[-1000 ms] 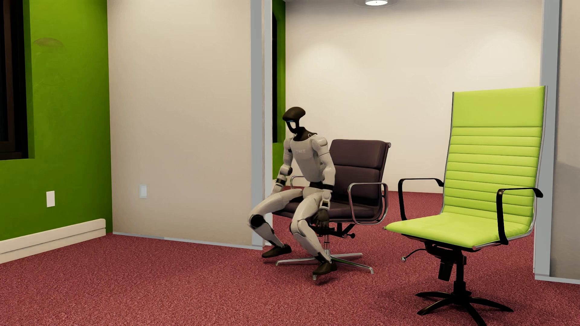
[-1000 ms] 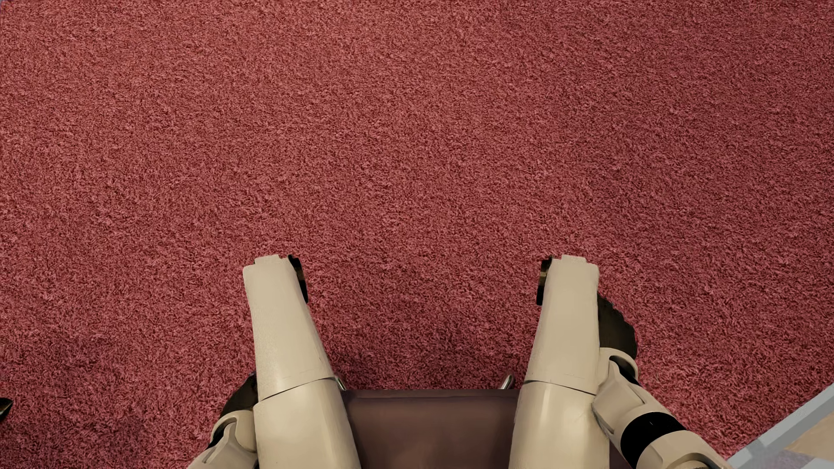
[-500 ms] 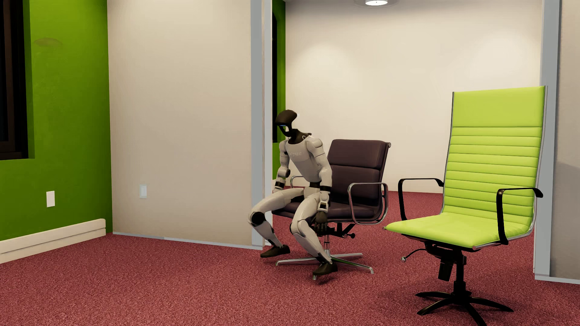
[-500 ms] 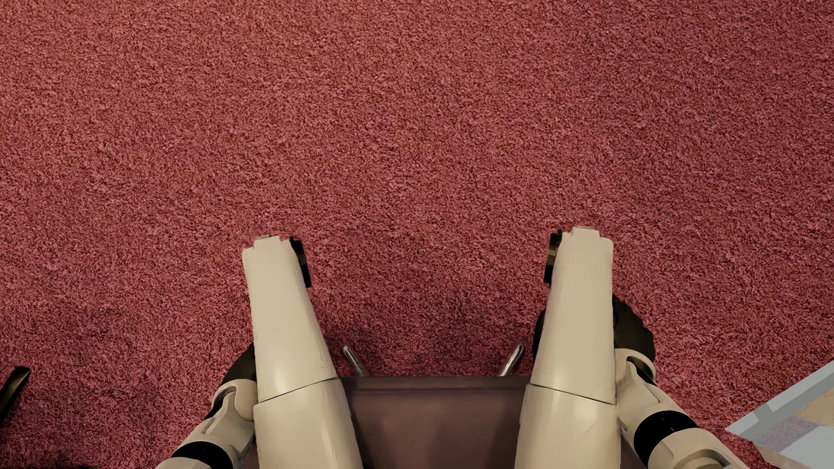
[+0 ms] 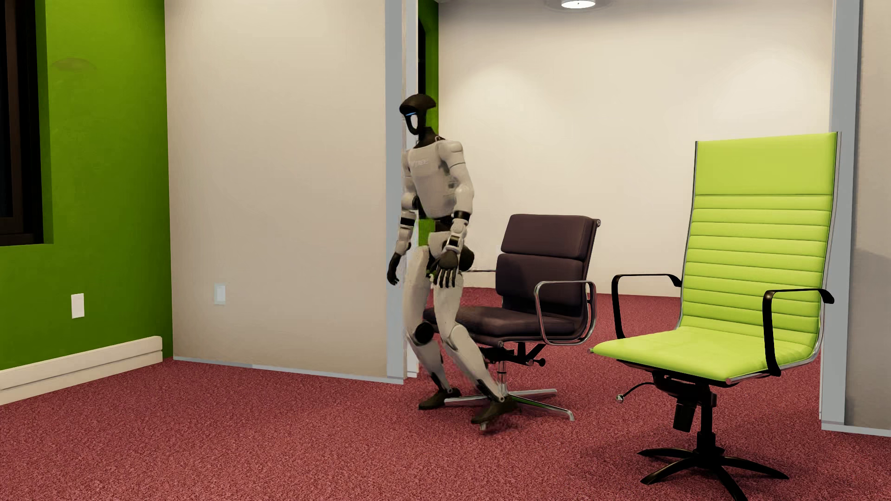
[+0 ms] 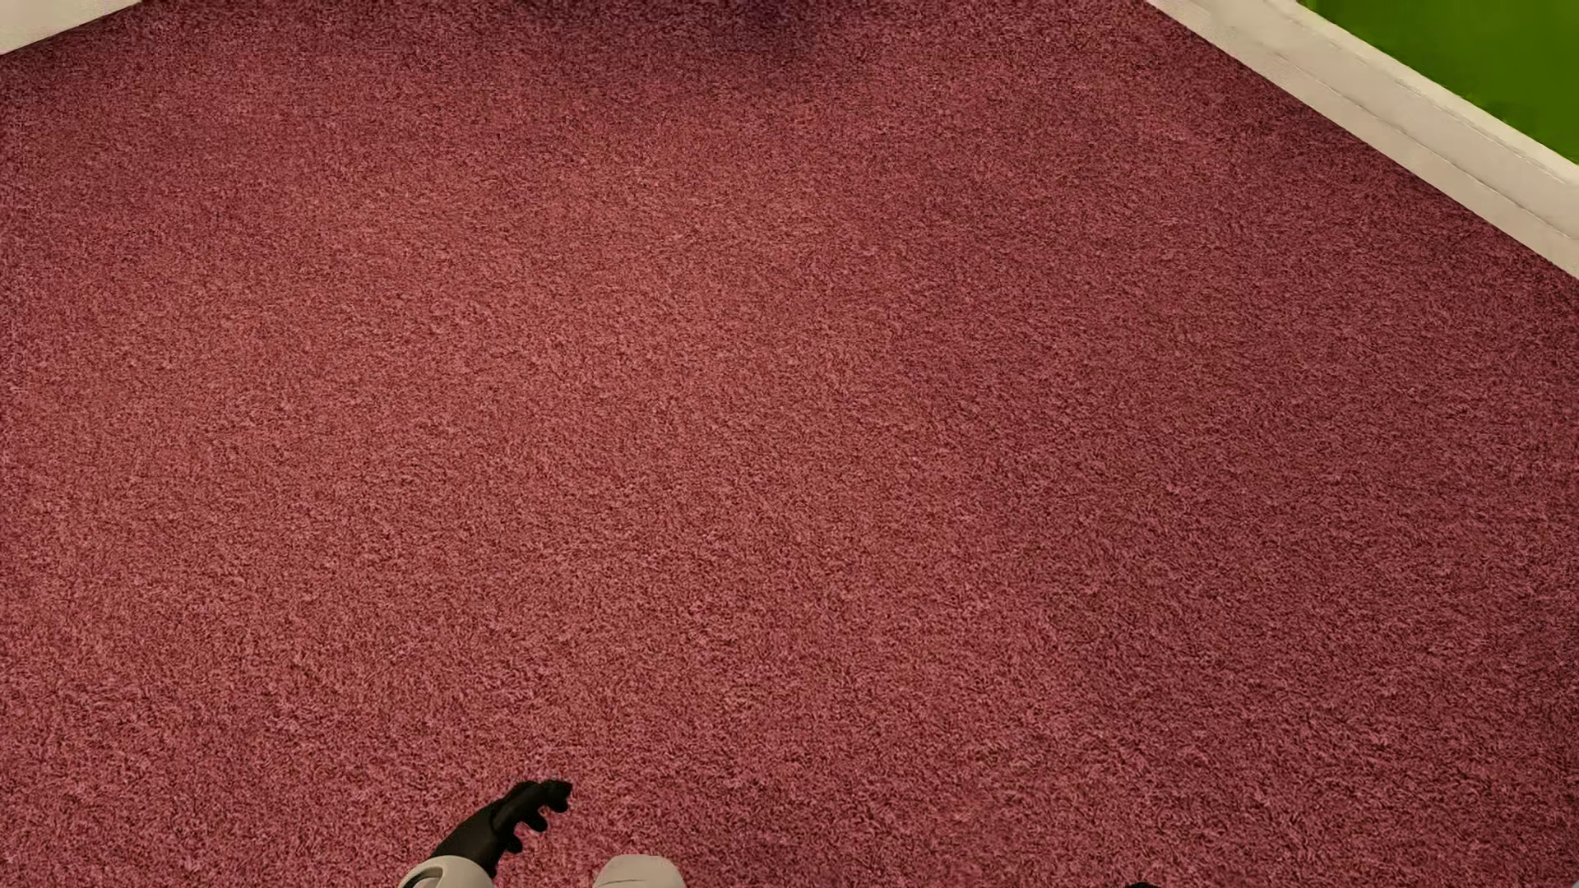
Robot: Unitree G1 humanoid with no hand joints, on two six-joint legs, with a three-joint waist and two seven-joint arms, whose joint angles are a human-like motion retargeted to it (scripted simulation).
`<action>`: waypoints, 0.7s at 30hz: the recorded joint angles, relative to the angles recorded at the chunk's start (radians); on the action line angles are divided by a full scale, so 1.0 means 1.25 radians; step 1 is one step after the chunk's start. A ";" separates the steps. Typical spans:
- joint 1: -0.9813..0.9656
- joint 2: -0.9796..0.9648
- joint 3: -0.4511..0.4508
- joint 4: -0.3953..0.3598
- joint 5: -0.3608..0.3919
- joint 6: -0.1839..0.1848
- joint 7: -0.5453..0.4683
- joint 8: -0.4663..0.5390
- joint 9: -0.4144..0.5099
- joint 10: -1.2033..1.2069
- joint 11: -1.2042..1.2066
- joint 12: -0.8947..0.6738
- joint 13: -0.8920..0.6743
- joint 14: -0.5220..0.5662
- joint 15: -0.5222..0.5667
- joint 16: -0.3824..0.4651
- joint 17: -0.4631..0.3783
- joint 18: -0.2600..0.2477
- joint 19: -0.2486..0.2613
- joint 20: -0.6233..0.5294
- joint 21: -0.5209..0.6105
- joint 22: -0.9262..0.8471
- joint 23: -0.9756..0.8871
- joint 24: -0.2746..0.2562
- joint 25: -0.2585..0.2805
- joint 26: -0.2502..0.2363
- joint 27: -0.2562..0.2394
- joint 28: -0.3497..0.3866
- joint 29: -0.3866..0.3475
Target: Sit down on the dark chair
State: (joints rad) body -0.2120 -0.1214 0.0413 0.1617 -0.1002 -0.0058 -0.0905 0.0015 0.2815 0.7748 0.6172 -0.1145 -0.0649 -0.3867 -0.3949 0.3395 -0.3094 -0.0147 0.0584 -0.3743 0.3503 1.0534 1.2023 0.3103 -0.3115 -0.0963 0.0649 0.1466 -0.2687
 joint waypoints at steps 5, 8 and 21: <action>-0.133 0.276 0.062 -0.022 0.014 -0.019 0.020 -0.070 -0.029 -0.063 -0.293 0.068 -0.089 0.088 0.045 -0.040 0.013 -0.103 -0.021 0.055 0.075 0.061 -0.093 -0.057 -0.003 -0.014 -0.025 -0.007 -0.035; -0.209 0.433 0.090 -0.074 0.024 -0.021 0.023 -0.095 -0.058 -0.249 -0.448 0.120 -0.173 0.179 0.061 -0.057 0.016 -0.049 -0.002 0.097 0.118 0.088 -0.158 -0.052 -0.028 -0.013 -0.028 -0.033 -0.033; 0.343 -0.070 -0.050 -0.138 -0.004 -0.009 0.080 0.022 -0.023 -0.446 0.482 0.019 0.073 0.024 0.169 0.058 0.040 0.107 0.129 0.014 -0.017 0.074 -0.009 -0.057 0.074 0.004 0.006 -0.061 -0.033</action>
State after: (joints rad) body 0.2168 -0.2093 -0.0213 -0.0105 -0.1049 -0.0167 0.0102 0.0290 0.2530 0.2175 1.2197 -0.0905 0.0261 -0.3564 -0.1837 0.4116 -0.2600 0.1188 0.2195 -0.3567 0.3287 1.1464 1.1914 0.2395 -0.2190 -0.0910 0.0727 0.0701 -0.3104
